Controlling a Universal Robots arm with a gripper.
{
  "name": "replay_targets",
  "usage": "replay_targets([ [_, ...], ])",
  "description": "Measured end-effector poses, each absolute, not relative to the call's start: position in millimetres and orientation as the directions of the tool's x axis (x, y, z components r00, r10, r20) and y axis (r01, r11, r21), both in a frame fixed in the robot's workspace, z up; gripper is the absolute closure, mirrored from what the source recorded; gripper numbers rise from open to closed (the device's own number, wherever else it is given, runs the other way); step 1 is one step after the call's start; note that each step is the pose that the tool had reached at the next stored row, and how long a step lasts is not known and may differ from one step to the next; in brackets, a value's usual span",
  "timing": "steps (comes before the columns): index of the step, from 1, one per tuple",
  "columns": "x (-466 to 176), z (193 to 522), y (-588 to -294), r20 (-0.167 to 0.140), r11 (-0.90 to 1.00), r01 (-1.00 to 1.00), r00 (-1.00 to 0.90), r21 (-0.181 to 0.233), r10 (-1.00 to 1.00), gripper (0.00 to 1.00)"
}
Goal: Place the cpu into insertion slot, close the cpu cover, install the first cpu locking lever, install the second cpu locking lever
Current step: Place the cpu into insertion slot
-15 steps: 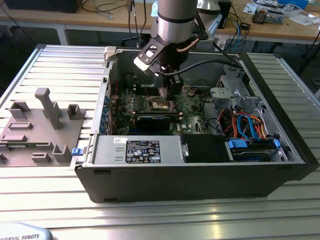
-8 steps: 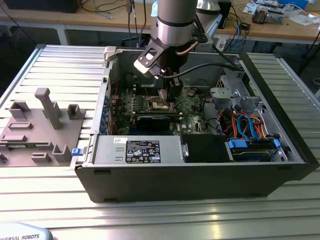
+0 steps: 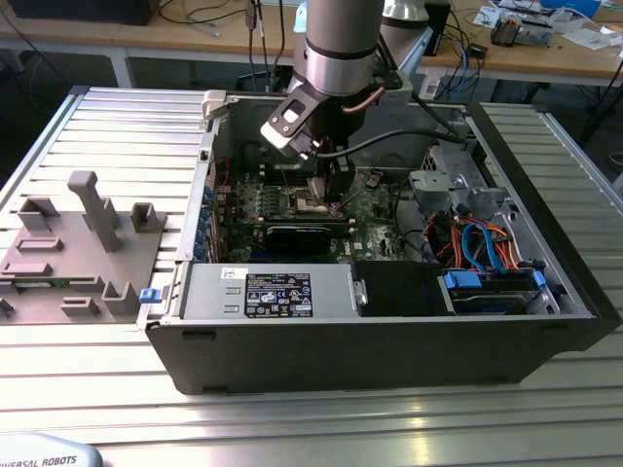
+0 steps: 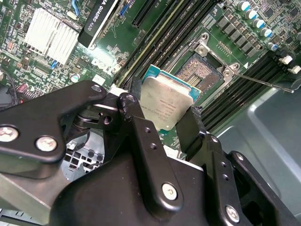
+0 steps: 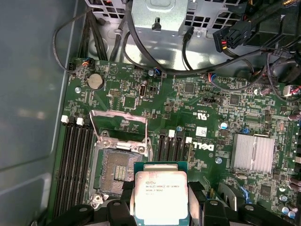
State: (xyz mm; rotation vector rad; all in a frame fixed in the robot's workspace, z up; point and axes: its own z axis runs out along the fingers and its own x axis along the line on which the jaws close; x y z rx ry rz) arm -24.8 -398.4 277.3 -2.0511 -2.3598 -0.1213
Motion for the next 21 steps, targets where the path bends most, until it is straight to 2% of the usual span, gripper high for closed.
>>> replay_targets([
  [21, -24.8, 269.4, -398.4, 0.06, 0.138, 0.989, -0.141, 0.05, 0.988, 0.46],
])
